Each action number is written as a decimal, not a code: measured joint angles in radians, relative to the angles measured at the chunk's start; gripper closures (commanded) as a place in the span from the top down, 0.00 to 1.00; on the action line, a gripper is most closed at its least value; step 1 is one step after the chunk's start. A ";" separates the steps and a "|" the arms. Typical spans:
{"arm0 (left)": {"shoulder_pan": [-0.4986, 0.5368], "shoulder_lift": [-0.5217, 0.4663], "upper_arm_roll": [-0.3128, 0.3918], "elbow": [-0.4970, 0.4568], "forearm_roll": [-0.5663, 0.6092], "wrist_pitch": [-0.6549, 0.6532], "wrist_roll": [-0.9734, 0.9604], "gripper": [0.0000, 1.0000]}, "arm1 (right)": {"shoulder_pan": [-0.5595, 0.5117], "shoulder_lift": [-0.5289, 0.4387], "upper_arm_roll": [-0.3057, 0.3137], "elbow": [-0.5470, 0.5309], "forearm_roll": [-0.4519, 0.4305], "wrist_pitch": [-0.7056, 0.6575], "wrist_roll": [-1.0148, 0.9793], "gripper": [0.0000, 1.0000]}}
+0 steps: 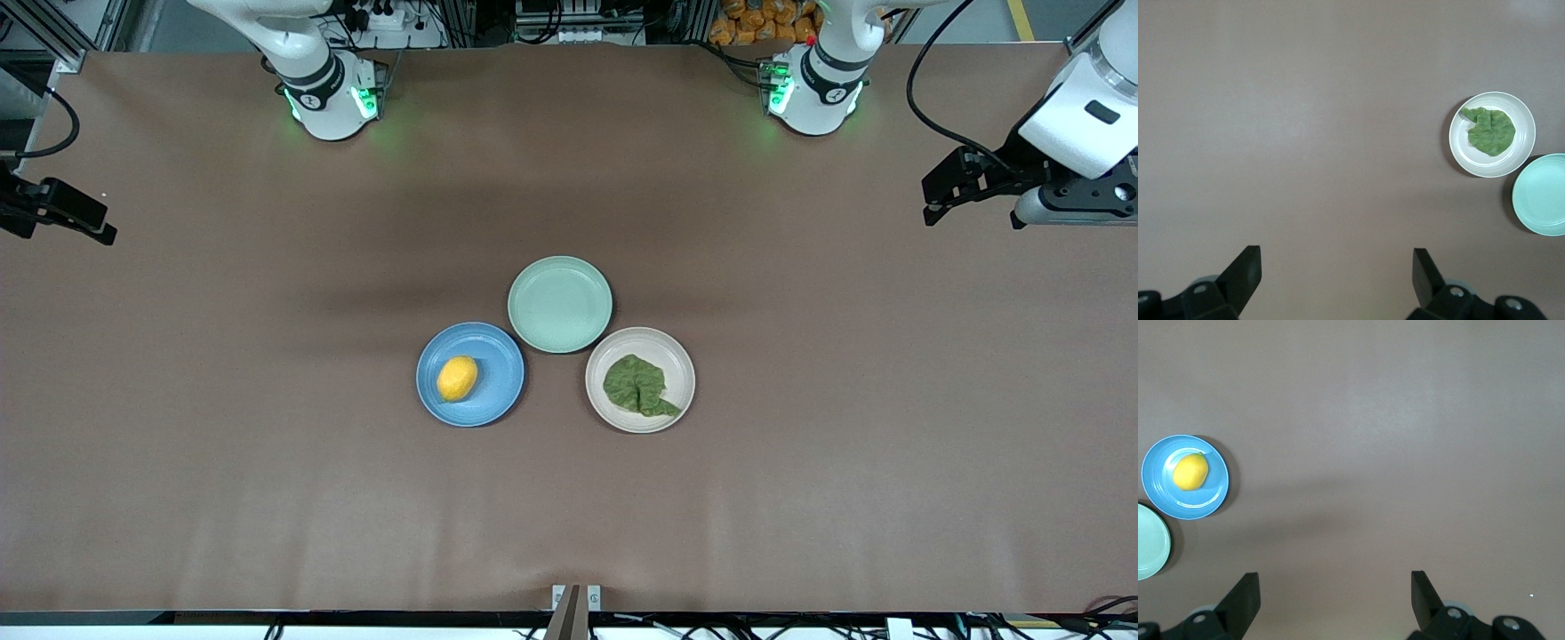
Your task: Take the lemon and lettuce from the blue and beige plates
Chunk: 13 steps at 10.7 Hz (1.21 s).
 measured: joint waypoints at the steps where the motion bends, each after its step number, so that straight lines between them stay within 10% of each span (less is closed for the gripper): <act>1: 0.000 0.000 0.000 0.000 0.000 0.000 0.000 1.00 | 0.000 0.000 0.000 0.000 0.000 0.007 0.000 1.00; 13: -0.001 -0.001 0.000 -0.004 0.000 -0.003 0.000 1.00 | 0.024 0.010 -0.005 0.000 0.000 -0.012 0.001 1.00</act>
